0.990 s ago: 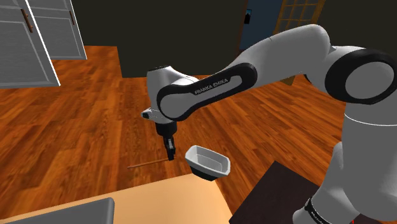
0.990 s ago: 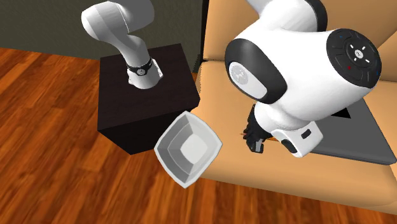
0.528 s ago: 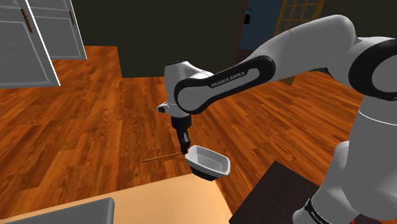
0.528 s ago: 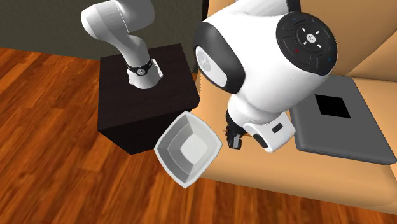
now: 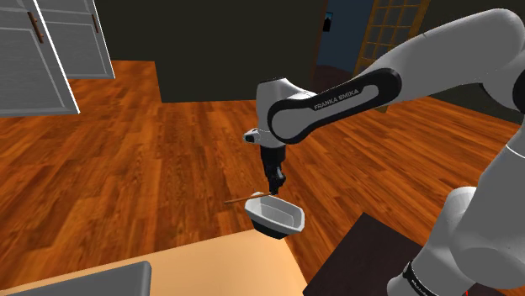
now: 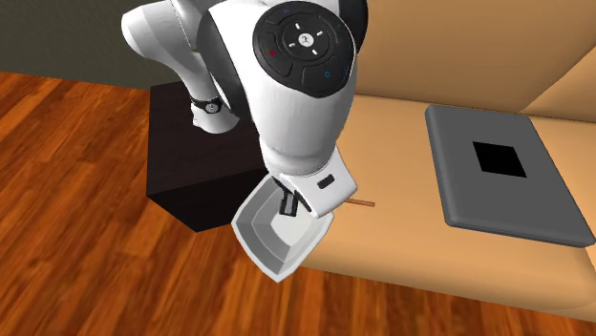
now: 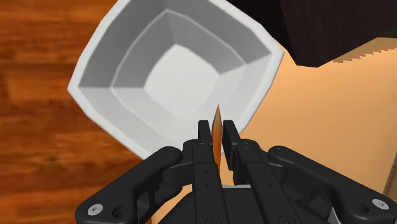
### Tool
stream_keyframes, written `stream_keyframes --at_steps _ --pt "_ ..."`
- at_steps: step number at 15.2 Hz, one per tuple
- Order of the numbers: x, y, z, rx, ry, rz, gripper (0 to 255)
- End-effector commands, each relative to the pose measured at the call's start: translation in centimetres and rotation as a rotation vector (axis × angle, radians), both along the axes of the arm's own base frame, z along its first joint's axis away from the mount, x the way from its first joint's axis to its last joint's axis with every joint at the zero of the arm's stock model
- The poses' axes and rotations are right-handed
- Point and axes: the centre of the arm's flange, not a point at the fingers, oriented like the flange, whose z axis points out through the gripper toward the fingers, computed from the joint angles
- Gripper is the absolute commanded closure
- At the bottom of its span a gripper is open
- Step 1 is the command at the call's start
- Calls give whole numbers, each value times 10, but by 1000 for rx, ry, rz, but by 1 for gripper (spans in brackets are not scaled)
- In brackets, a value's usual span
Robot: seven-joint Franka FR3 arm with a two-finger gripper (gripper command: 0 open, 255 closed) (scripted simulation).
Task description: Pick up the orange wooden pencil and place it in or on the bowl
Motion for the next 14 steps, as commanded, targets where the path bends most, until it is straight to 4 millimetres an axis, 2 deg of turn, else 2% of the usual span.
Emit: stream_keyframes --at_steps 1,5,14 --pt "-12 -22 4 1 0 1 255" --pt "-33 -72 7 1 0 1 255" --pt "-33 -72 -40 1 0 1 255"
